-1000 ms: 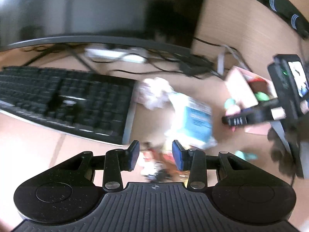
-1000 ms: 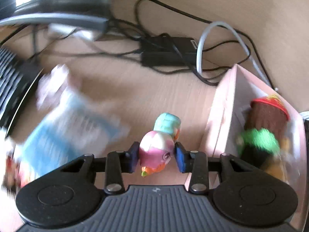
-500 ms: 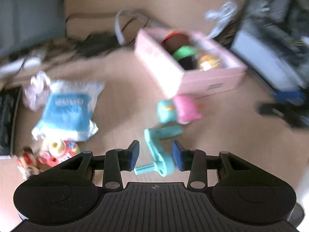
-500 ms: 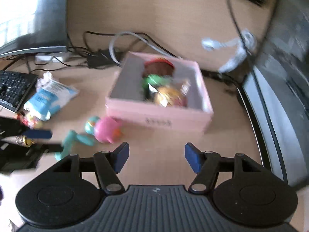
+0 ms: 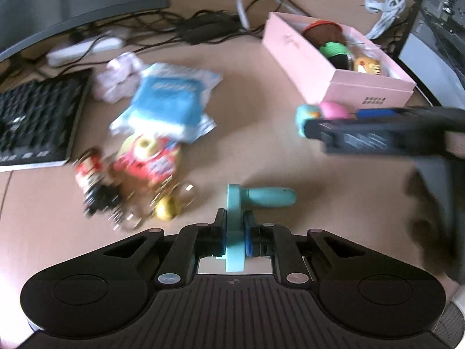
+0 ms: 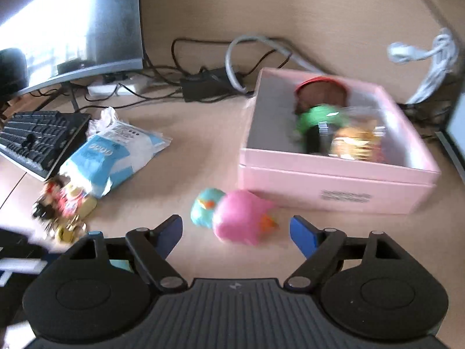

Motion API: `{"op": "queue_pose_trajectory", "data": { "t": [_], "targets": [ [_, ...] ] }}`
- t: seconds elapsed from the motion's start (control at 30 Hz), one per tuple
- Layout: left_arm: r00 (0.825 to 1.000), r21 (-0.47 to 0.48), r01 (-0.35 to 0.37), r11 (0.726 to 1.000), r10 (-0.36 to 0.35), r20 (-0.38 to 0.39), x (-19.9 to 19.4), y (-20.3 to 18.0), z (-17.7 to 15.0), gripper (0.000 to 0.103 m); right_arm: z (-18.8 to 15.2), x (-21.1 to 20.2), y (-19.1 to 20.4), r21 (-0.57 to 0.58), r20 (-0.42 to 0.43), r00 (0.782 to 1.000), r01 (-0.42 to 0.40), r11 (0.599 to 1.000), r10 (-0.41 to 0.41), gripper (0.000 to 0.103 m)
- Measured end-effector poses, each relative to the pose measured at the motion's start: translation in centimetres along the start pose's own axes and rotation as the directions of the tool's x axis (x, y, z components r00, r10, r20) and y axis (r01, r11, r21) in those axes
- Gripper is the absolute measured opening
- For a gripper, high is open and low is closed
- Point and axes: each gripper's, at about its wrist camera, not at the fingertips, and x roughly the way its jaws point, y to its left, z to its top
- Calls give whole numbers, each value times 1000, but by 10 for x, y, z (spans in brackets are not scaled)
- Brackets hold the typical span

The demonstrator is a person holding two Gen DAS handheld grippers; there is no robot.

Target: Organize objects

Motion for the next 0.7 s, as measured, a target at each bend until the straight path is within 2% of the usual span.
{"op": "queue_pose_trajectory", "data": {
  "t": [0.03, 0.1, 0.17, 0.3, 0.4, 0.47, 0.57, 0.7],
  "targets": [
    [1000, -12, -1, 1000, 1, -1, -3, 4, -4, 14, 3, 14, 5, -4, -19, 1000, 14, 1000, -15, 74],
    [1000, -33, 13, 999, -13, -6, -8, 10, -9, 14, 6, 29, 10, -11, -61, 997, 41, 999, -41, 69],
    [1000, -30, 27, 999, -28, -13, -13, 13, -15, 14, 6, 23, 11, -8, -80, 996, 31, 1000, -31, 67],
    [997, -2, 76, 997, -76, -17, -24, 13, -23, 14, -7, -23, 2, -64, -75, 997, -4, 998, -1, 66],
    [992, -8, 127, 992, -126, 21, -37, 11, -13, 14, -23, -66, -19, -73, -78, 997, -8, 997, 3, 66],
    [982, -8, 173, 985, -172, 74, -49, 7, 8, 14, -28, -95, -35, -73, -49, 999, 19, 997, -23, 66],
    [956, 45, 216, 975, -221, 193, -68, -11, 57, 14, -26, -128, -61, -33, 10, 998, 62, 998, -61, 66],
    [914, 99, 210, 973, -231, 332, -79, -47, 138, 14, -21, -151, -88, 38, 86, 991, 101, 994, -104, 66]
  ]
}}
